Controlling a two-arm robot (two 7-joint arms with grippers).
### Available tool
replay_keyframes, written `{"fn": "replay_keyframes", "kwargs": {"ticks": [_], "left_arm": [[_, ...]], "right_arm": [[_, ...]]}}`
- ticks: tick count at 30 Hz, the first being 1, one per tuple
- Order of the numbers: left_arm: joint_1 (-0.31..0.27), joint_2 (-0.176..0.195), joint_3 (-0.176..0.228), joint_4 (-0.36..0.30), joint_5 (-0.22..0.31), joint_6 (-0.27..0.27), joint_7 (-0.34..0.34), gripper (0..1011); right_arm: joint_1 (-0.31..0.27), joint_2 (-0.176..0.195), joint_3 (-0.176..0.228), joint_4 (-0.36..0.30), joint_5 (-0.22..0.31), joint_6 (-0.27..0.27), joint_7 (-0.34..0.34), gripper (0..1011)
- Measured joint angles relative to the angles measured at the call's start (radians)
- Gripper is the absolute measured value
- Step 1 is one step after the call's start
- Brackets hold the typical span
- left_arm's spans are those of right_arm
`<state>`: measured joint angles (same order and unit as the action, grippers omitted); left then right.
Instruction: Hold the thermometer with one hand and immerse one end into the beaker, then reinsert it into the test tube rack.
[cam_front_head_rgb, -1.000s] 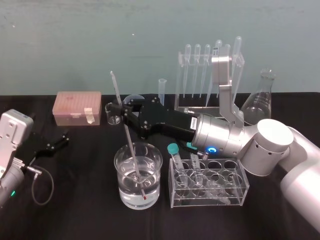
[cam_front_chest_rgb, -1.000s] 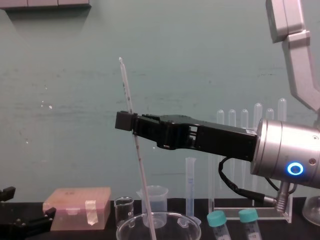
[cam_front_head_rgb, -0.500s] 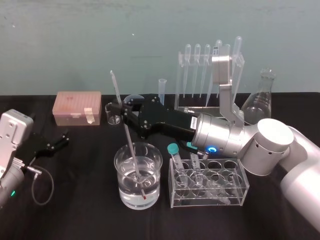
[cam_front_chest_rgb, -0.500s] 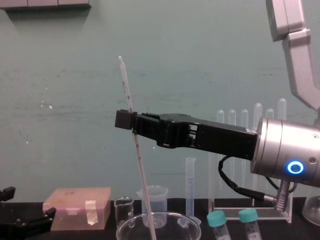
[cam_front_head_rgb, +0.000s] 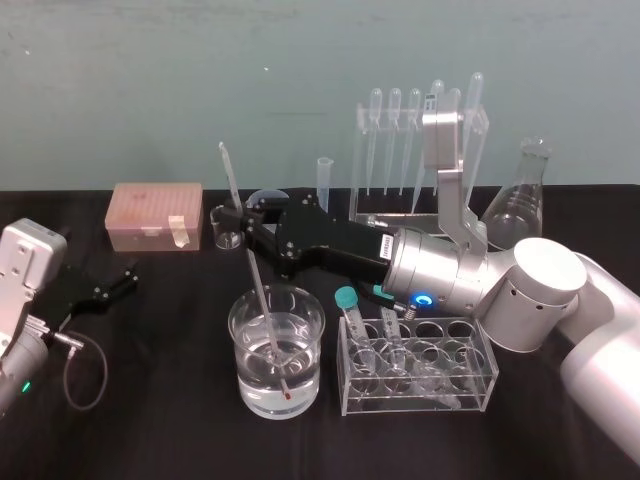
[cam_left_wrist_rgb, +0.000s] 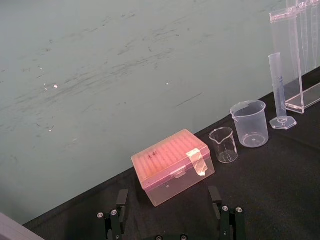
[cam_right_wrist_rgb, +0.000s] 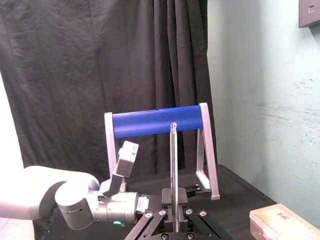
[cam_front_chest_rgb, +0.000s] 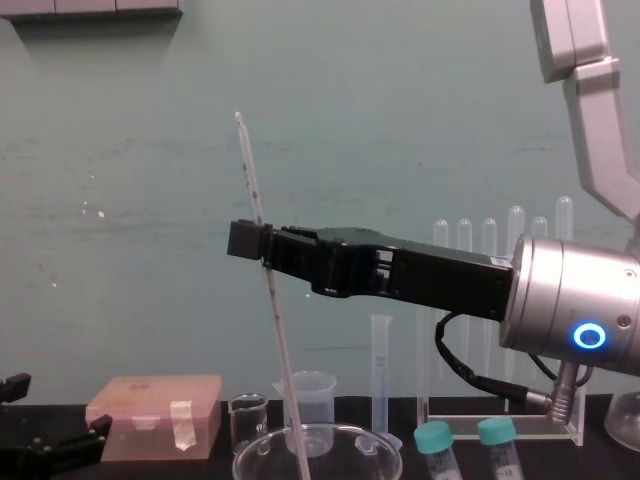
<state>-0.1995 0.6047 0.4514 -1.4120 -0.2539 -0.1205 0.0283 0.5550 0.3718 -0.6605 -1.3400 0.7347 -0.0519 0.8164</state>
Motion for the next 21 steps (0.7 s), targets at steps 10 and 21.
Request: {"fn": "replay_keyframes", "kwargs": {"ticks": [10,21], "left_arm": [[0.0,0.0,0.0,0.0,0.0,0.0,0.0,1008],[0.0,0.0,0.0,0.0,0.0,0.0,0.0,1008]], "right_arm": [[-0.001,0.001,-0.001,0.002,0.001,0.0,0.0,56],[-0.002,0.001,-0.001,0.006,0.001,0.0,0.001,56]]}}
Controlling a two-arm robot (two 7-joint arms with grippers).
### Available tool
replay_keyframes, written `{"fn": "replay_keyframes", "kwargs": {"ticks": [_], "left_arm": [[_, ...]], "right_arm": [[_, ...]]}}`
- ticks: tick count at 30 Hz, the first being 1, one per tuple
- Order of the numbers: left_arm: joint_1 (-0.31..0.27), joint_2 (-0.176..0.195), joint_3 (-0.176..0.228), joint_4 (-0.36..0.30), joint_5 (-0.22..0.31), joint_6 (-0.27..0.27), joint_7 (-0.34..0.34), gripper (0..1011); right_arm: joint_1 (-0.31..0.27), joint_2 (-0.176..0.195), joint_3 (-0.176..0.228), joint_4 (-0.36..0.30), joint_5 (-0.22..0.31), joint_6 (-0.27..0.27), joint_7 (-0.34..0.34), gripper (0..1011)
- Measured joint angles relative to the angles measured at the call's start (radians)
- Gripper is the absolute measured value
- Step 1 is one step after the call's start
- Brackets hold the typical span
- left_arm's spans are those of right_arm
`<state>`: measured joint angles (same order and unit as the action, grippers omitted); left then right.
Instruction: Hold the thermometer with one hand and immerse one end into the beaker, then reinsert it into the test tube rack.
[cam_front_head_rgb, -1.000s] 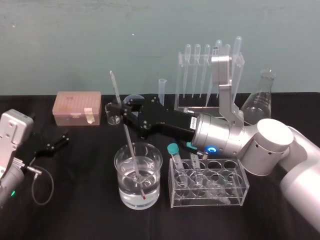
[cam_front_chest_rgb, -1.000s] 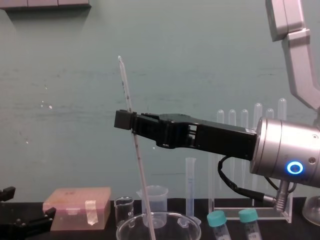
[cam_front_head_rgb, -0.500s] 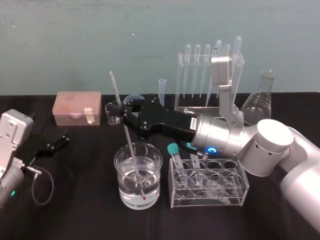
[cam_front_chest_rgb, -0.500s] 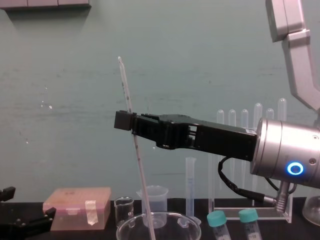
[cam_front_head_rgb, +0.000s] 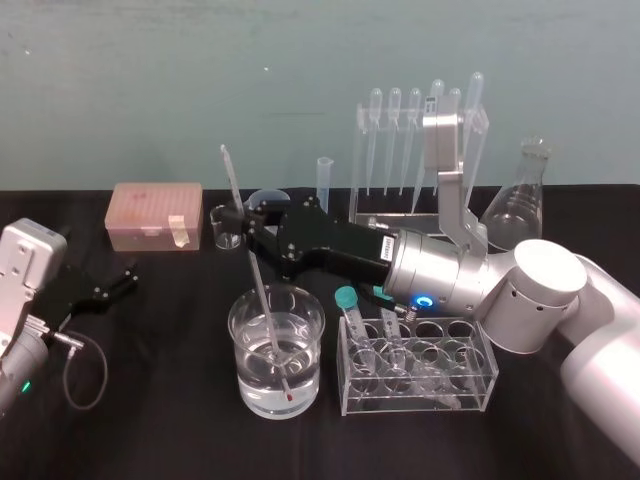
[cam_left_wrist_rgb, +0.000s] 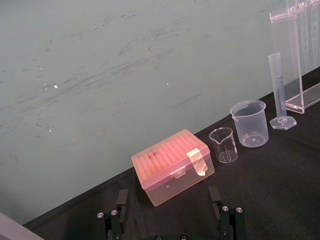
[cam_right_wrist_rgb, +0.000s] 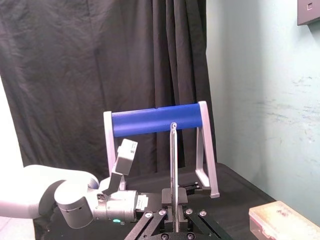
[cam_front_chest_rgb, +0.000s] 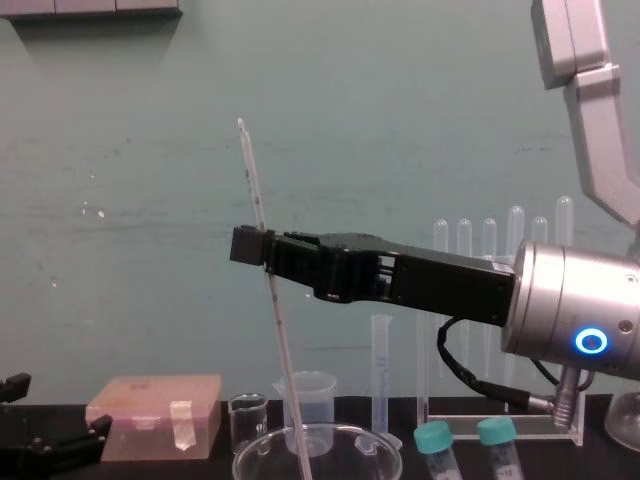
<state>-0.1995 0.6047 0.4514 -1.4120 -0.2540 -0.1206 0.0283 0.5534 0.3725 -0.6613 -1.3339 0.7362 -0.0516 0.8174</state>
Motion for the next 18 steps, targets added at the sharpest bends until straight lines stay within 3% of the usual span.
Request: {"fn": "replay_keyframes", "kwargs": {"ticks": [9,15,18], "left_arm": [[0.0,0.0,0.0,0.0,0.0,0.0,0.0,1008],[0.0,0.0,0.0,0.0,0.0,0.0,0.0,1008],[0.0,0.0,0.0,0.0,0.0,0.0,0.0,1008]], "right_arm": [[0.021,0.016,0.029,-0.061,0.049,0.023,0.015,56],[0.062,0.044,0.077,-0.142,0.122,0.07,0.012,56],[0.092,0.071,0.122,-0.191,0.171,0.101,-0.01,56]]}}
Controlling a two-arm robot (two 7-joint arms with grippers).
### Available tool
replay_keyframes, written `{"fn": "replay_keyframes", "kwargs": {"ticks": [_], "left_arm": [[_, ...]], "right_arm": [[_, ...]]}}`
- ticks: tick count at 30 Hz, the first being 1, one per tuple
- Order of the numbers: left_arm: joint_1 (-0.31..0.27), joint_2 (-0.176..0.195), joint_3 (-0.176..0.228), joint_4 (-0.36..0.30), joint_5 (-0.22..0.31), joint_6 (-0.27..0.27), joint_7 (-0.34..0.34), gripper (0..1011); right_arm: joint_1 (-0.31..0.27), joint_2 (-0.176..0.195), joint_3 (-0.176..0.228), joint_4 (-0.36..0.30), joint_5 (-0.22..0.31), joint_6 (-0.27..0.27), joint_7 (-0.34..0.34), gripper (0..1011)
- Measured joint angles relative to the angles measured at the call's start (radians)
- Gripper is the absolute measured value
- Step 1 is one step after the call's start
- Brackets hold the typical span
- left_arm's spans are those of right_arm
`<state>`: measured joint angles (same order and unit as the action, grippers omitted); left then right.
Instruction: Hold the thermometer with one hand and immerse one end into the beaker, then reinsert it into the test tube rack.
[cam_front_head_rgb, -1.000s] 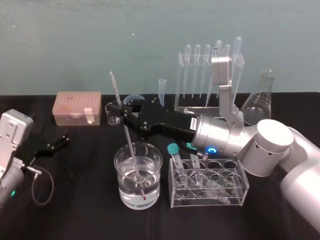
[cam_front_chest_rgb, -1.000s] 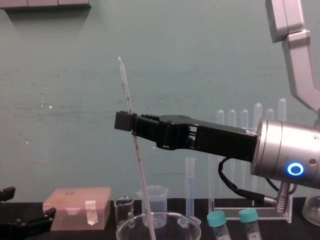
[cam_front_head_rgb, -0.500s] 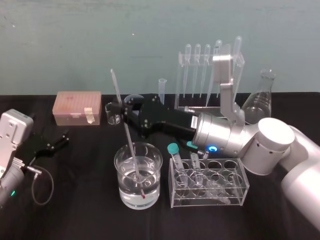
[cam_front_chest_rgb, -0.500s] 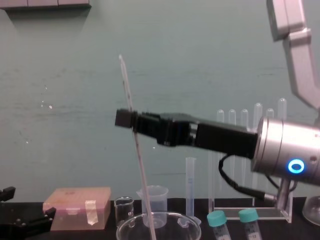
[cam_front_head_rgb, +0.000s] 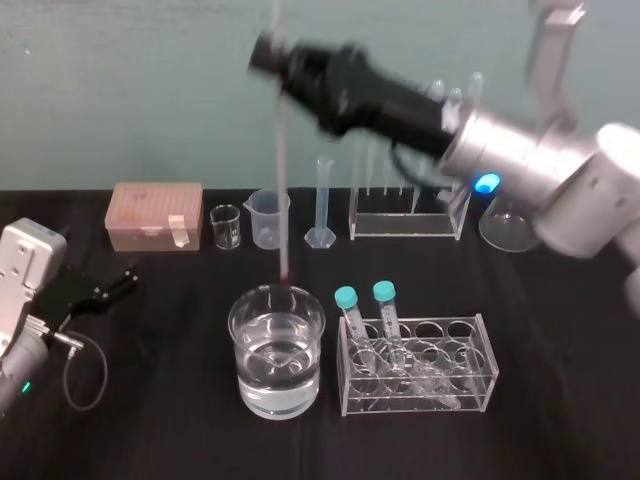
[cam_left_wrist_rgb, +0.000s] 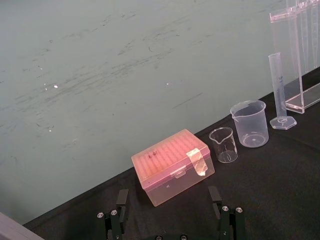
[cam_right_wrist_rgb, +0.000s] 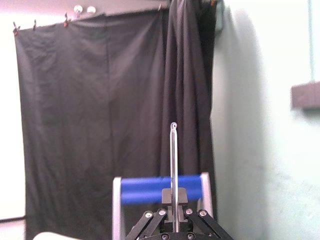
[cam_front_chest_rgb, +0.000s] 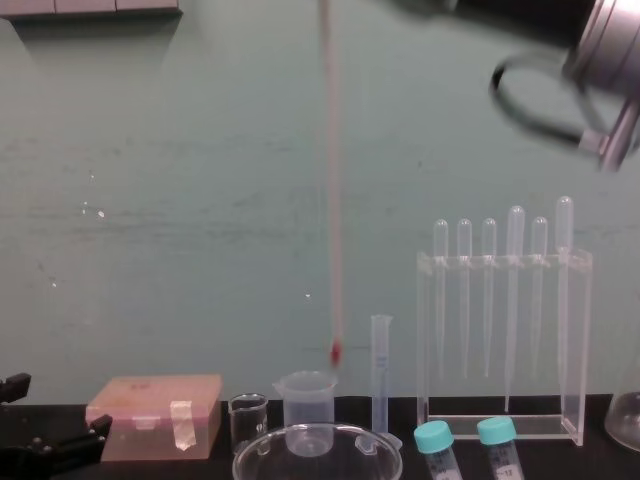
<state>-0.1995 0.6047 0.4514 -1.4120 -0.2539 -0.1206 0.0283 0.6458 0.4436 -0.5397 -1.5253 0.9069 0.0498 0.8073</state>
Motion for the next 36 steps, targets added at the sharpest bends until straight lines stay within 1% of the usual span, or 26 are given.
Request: {"fn": "replay_keyframes", "kwargs": {"ticks": [1,2,5,6,8,9,10,11,15,16,17,18,20,21,23,24,29,31,33,36], "left_arm": [[0.0,0.0,0.0,0.0,0.0,0.0,0.0,1008],[0.0,0.0,0.0,0.0,0.0,0.0,0.0,1008],[0.0,0.0,0.0,0.0,0.0,0.0,0.0,1008],[0.0,0.0,0.0,0.0,0.0,0.0,0.0,1008],[0.0,0.0,0.0,0.0,0.0,0.0,0.0,1008],[0.0,0.0,0.0,0.0,0.0,0.0,0.0,1008],[0.0,0.0,0.0,0.0,0.0,0.0,0.0,1008],[0.0,0.0,0.0,0.0,0.0,0.0,0.0,1008],[0.0,0.0,0.0,0.0,0.0,0.0,0.0,1008],[0.0,0.0,0.0,0.0,0.0,0.0,0.0,1008],[0.0,0.0,0.0,0.0,0.0,0.0,0.0,1008],[0.0,0.0,0.0,0.0,0.0,0.0,0.0,1008],[0.0,0.0,0.0,0.0,0.0,0.0,0.0,1008],[0.0,0.0,0.0,0.0,0.0,0.0,0.0,1008],[0.0,0.0,0.0,0.0,0.0,0.0,0.0,1008],[0.0,0.0,0.0,0.0,0.0,0.0,0.0,1008],[0.0,0.0,0.0,0.0,0.0,0.0,0.0,1008],[0.0,0.0,0.0,0.0,0.0,0.0,0.0,1008],[0.0,0.0,0.0,0.0,0.0,0.0,0.0,1008],[0.0,0.0,0.0,0.0,0.0,0.0,0.0,1008]], "right_arm": [[0.012,0.013,0.019,-0.018,0.013,0.008,-0.014,56],[0.018,0.022,0.03,-0.026,0.017,0.009,-0.023,56],[0.028,0.044,0.053,-0.04,0.019,0.008,-0.05,56],[0.031,0.061,0.067,-0.046,0.018,0.004,-0.071,56],[0.029,0.081,0.081,-0.052,0.013,-0.001,-0.093,56],[0.021,0.101,0.094,-0.056,0.011,-0.004,-0.116,56],[0.016,0.109,0.099,-0.058,0.01,-0.005,-0.126,56],[0.001,0.129,0.109,-0.062,0.007,-0.007,-0.147,56],[-0.042,0.163,0.126,-0.075,0.005,-0.004,-0.185,56],[-0.068,0.18,0.135,-0.084,0.004,-0.004,-0.202,56],[-0.081,0.187,0.139,-0.09,0.004,-0.004,-0.21,56],[-0.113,0.202,0.149,-0.104,0.002,-0.008,-0.225,56],[-0.146,0.215,0.158,-0.118,-0.003,-0.018,-0.238,56],[-0.176,0.226,0.167,-0.131,-0.01,-0.028,-0.246,56],[-0.206,0.236,0.175,-0.143,-0.018,-0.042,-0.253,56],[-0.236,0.244,0.183,-0.151,-0.027,-0.054,-0.259,56],[-0.304,0.255,0.198,-0.161,-0.053,-0.084,-0.274,57],[-0.326,0.256,0.202,-0.16,-0.06,-0.091,-0.276,56],[-0.335,0.253,0.204,-0.155,-0.064,-0.095,-0.276,56],[-0.344,0.239,0.205,-0.141,-0.067,-0.102,-0.274,56]]}}
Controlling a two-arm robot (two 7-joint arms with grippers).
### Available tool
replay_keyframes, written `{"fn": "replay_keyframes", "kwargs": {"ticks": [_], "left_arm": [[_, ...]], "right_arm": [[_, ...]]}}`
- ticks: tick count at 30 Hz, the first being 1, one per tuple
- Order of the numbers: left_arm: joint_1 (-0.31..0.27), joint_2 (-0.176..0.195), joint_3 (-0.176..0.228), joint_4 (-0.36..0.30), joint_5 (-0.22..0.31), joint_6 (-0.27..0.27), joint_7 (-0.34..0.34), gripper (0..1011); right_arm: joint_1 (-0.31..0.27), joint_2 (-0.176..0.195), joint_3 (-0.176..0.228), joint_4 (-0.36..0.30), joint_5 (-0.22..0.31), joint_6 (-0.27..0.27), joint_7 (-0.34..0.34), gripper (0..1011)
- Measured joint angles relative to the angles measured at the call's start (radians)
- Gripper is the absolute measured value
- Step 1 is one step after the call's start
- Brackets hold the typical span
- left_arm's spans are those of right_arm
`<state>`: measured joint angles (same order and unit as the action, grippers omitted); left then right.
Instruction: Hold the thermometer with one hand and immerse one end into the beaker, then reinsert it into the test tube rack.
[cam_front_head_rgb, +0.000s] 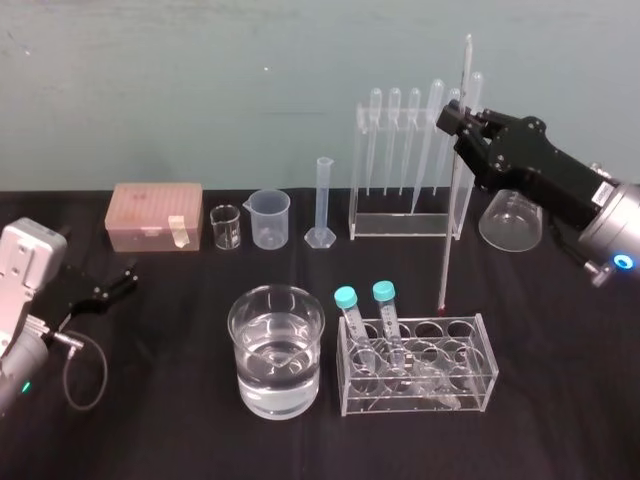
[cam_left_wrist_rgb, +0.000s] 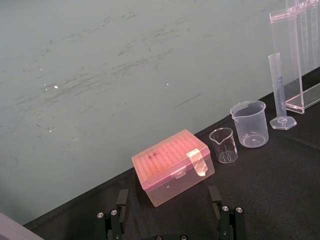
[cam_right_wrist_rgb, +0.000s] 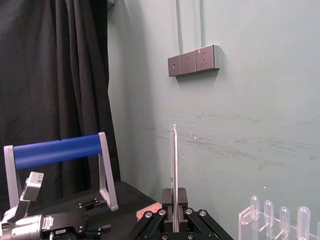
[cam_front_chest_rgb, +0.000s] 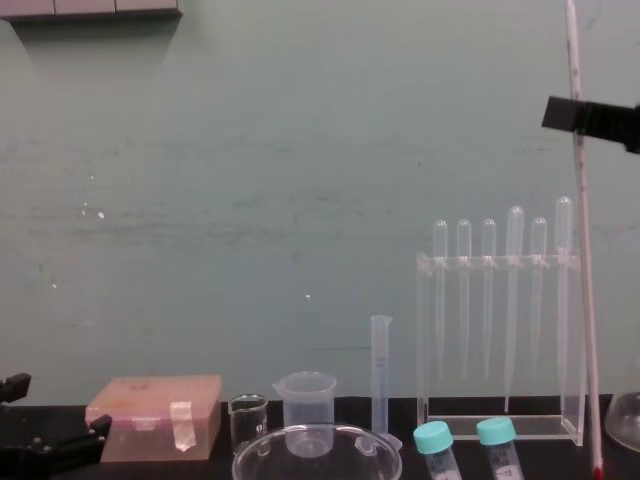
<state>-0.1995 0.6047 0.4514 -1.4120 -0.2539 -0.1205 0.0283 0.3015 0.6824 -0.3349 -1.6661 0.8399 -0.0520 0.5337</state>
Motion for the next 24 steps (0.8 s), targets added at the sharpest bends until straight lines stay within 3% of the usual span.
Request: {"fn": "replay_keyframes", "kwargs": {"ticks": [8,24], "left_arm": [[0.0,0.0,0.0,0.0,0.0,0.0,0.0,1008],[0.0,0.0,0.0,0.0,0.0,0.0,0.0,1008]], "right_arm": [[0.015,-0.043,-0.012,0.042,-0.019,-0.005,0.033,56],[0.028,-0.084,-0.046,0.111,-0.087,0.009,0.055,56]]}}
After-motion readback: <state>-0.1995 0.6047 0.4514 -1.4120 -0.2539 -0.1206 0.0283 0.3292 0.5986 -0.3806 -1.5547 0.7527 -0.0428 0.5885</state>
